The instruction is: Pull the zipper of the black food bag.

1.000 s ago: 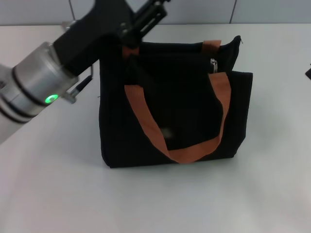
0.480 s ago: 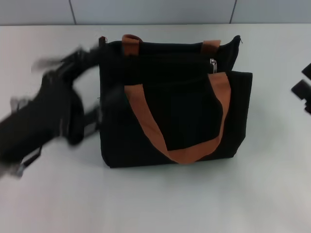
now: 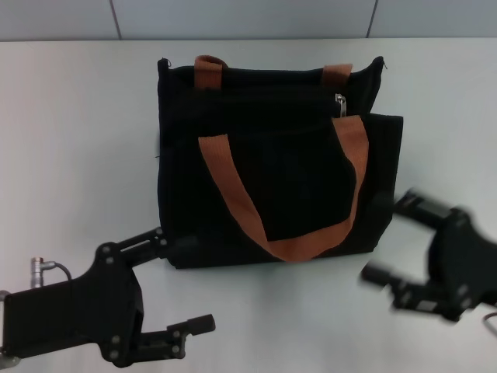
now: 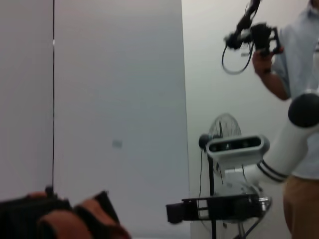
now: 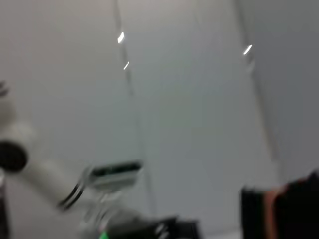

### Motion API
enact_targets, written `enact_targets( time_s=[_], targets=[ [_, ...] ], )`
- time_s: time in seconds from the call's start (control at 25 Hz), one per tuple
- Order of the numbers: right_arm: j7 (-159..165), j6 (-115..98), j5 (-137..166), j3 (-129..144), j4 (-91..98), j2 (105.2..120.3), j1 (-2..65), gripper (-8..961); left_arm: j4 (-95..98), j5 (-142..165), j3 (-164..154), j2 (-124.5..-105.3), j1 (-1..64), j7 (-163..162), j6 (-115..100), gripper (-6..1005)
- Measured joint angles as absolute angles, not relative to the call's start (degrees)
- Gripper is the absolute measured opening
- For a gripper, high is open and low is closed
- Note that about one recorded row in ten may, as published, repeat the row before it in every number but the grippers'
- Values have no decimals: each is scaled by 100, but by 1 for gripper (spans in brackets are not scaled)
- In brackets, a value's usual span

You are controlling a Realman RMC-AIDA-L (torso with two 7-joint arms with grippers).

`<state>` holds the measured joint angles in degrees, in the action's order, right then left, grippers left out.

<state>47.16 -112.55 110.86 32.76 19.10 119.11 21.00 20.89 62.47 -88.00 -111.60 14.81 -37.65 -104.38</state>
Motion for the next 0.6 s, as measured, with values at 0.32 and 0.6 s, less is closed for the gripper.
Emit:
enact_targets(
  time_s=[0.32, 0.6],
  targets=[
    [4653, -10423, 11297, 3964, 1626, 11950, 2410, 818, 2015, 6372, -8726, -11214, 1591, -3971, -9970, 797],
    [4638, -10281, 11265, 3952, 1416, 11960, 2438, 818, 2012, 6658, -8658, -11265, 1615, -3998, -9902, 797]
  ],
)
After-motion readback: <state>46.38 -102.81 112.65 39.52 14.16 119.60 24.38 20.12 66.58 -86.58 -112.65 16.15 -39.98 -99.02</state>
